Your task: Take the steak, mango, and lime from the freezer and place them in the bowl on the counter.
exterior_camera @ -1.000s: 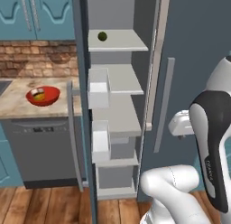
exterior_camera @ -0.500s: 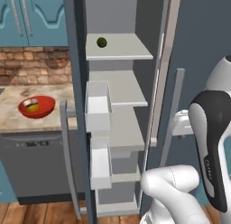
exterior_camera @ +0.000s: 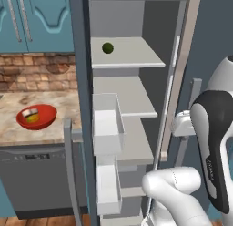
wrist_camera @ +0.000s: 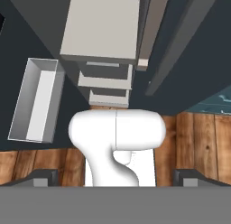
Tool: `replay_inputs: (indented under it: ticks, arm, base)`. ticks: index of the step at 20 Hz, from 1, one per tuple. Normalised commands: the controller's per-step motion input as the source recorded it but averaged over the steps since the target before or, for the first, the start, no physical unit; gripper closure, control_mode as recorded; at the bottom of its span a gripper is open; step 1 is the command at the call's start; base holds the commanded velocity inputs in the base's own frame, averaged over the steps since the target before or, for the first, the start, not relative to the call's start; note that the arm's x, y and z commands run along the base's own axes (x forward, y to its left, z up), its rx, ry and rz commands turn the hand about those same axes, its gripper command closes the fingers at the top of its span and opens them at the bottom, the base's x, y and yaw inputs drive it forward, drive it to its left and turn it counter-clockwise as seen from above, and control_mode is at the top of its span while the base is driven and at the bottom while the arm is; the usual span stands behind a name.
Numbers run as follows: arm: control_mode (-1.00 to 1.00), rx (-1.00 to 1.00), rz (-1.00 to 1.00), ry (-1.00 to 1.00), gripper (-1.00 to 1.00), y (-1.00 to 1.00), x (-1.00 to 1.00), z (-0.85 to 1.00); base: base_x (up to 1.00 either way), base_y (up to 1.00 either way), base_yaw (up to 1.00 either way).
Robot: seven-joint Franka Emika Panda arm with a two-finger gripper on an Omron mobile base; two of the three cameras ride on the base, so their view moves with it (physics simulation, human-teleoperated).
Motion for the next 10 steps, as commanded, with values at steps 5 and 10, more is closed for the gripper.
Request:
replay_inputs:
  ticks: [5, 10]
  arm:
    - [1.0, 0.0, 0.0, 0.0, -1.0, 0.0, 0.0, 0.0]
    - [1.0, 0.0, 0.0, 0.0, -1.0, 0.0, 0.0, 0.0]
  base:
    - [0.35, 0.37, 0.0]
    - [0.39, 0.27, 0.0]
